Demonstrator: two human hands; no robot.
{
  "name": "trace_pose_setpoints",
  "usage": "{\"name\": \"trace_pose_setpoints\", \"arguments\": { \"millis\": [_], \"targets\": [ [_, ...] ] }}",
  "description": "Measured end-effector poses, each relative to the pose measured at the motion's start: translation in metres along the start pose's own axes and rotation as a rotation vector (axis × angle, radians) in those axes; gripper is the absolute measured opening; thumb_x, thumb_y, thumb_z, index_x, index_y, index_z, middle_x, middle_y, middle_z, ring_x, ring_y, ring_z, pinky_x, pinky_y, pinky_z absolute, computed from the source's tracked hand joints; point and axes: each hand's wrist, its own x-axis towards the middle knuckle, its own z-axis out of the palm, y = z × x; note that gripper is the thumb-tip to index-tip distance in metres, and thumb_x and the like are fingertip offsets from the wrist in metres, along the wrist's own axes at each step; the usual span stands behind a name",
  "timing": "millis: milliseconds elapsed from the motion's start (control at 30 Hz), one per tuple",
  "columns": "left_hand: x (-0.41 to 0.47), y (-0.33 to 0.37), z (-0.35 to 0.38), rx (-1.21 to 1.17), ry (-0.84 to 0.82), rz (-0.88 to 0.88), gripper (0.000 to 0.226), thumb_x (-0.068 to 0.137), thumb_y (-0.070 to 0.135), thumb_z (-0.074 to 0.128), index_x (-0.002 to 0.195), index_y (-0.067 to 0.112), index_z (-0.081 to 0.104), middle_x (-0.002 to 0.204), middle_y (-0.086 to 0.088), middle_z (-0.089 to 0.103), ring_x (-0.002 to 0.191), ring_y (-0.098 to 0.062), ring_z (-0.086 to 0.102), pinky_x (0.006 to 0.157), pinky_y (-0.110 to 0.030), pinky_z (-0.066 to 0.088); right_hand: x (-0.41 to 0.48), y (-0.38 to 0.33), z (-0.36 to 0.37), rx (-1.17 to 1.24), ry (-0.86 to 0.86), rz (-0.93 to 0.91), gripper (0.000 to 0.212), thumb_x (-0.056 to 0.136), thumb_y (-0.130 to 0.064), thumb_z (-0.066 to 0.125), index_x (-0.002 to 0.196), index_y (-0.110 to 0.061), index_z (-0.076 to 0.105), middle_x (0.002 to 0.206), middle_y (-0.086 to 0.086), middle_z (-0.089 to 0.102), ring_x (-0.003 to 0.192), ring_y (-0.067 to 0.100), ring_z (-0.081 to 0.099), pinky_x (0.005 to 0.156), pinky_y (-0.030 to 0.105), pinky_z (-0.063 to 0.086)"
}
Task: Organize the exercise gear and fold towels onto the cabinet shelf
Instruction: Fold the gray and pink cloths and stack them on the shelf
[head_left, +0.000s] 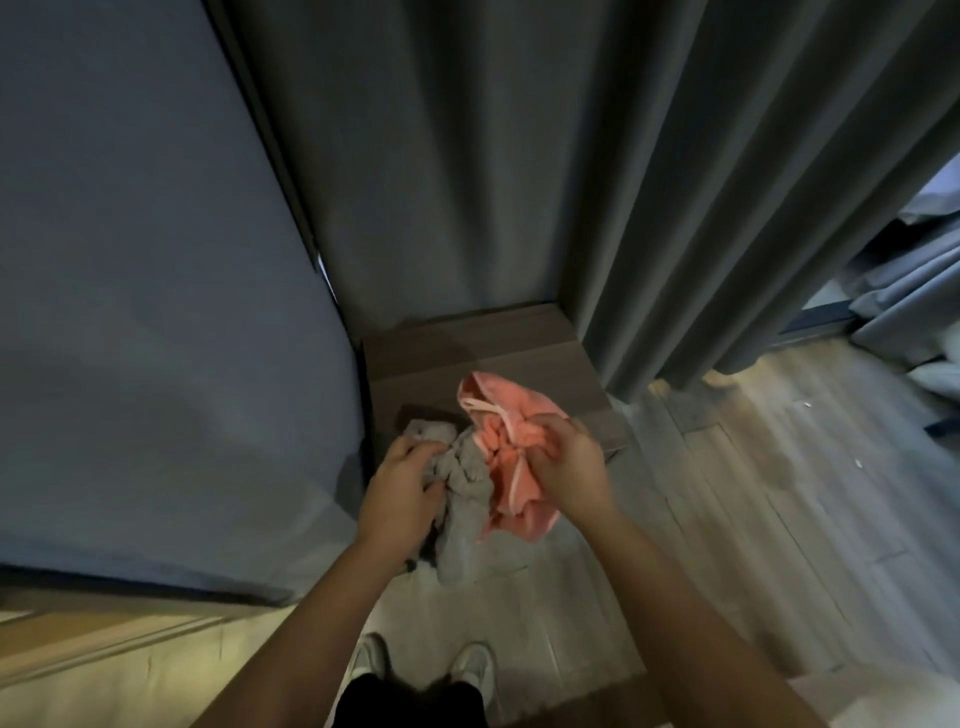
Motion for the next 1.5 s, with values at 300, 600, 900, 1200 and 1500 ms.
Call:
{"name": "trace_pose_setpoints", "arguments": {
  "millis": [300, 600, 900, 1200, 1500],
  "targets": [
    [-0.098, -0.04, -0.066, -0.104, 0.036, 0.022, 0.043, 0.081, -0.004, 0.069, 0.118, 0.018, 0.068, 0.116, 0.007, 0.052, 0.104, -0.008, 0.052, 0.093, -0.008, 0.033, -0.072, -0.064, 0.002, -0.088, -0.153, -0.15, 0.041, 0.082, -0.014, 0.069, 0.122, -0.019, 0.065, 0.123, 0.005, 0.062, 0.109, 0.021, 0.058, 0.078, 0.007, 0.027],
    [-0.179, -0.131, -0.166, 0.054, 0.117, -0.116, 0.043, 0.077, 0.005, 0.069, 0.117, 0.023, 0.07, 0.115, 0.004, 0.058, 0.106, -0.017, 0.059, 0.089, -0.027, 0.046, -0.131, -0.164, 0.099, -0.027, -0.428, -0.298, 0.04, 0.079, -0.003, 0.069, 0.118, -0.012, 0.067, 0.126, 0.009, 0.062, 0.115, 0.022, 0.057, 0.083, 0.003, 0.033],
    [-0.297, -0.243, -0.28, 0.067, 0.268, -0.377, 0.04, 0.081, 0.011, 0.069, 0.118, 0.029, 0.067, 0.105, 0.012, 0.05, 0.083, -0.001, 0.047, 0.067, -0.008, 0.033, -0.195, -0.292, 0.232, 0.017, -0.599, -0.49, 0.034, 0.081, -0.012, 0.069, 0.114, -0.022, 0.069, 0.109, -0.014, 0.055, 0.101, 0.004, 0.05, 0.08, -0.003, 0.029],
    [-0.351, -0.306, -0.365, 0.063, 0.398, -0.515, 0.041, 0.084, 0.008, 0.069, 0.118, 0.029, 0.066, 0.106, 0.012, 0.051, 0.091, -0.01, 0.053, 0.078, -0.026, 0.044, -0.224, -0.394, 0.327, -0.021, -0.741, -0.626, 0.037, 0.084, -0.014, 0.068, 0.12, -0.023, 0.066, 0.106, -0.009, 0.054, 0.1, 0.009, 0.052, 0.078, 0.011, 0.032],
    [-0.336, -0.357, -0.394, 0.002, 0.484, -0.588, 0.04, 0.086, 0.009, 0.068, 0.119, 0.032, 0.065, 0.113, 0.012, 0.052, 0.096, -0.01, 0.052, 0.083, -0.034, 0.049, -0.197, -0.452, 0.385, -0.049, -0.846, -0.736, 0.039, 0.083, -0.014, 0.069, 0.122, -0.019, 0.066, 0.126, -0.002, 0.06, 0.113, 0.012, 0.053, 0.091, 0.018, 0.035]
  ]
}}
